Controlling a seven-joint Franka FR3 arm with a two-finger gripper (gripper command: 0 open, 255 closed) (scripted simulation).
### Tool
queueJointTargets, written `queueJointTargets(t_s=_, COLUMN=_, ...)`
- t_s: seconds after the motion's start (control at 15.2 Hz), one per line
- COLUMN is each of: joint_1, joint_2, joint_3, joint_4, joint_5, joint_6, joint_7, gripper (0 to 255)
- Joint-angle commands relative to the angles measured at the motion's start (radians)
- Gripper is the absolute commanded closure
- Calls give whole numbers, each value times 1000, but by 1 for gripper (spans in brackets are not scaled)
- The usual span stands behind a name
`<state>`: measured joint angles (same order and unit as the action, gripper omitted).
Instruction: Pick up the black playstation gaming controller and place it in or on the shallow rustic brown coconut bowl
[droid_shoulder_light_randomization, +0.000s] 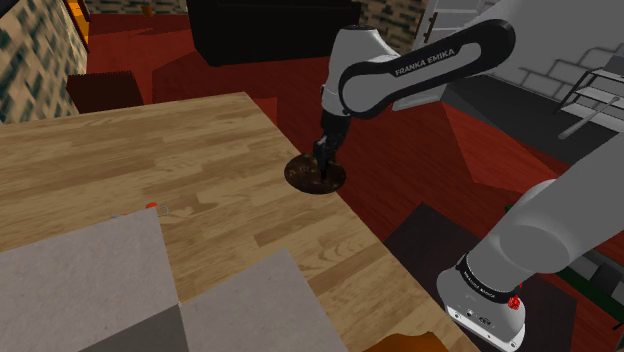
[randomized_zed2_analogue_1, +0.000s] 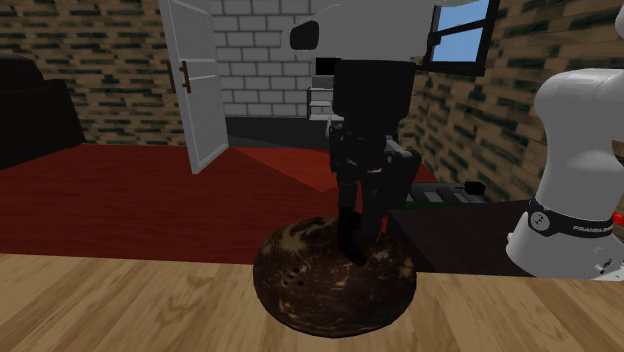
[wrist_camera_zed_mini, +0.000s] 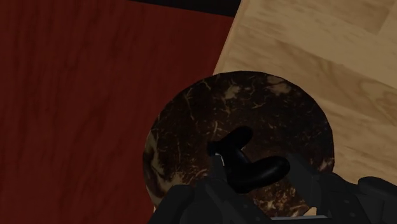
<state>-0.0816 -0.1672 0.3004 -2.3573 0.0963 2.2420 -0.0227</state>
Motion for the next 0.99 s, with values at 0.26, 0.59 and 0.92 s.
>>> queueJointTargets(t_s=0.26, joint_1=-1, joint_2=48, joint_3=6, joint_4=-38, joint_5=-12, joint_6=85, joint_7=9, gripper=255)
queueJointTargets(t_s=0.59, joint_1=-1, joint_2=66, joint_3=8, joint_4=-50, joint_5=-17, joint_6=115, joint_7=12, gripper=255)
queueJointTargets(t_s=0.92, joint_1=-1, joint_2=67, joint_3=7, joint_4=-50, joint_5=-17, joint_6=115, joint_7=12, gripper=255)
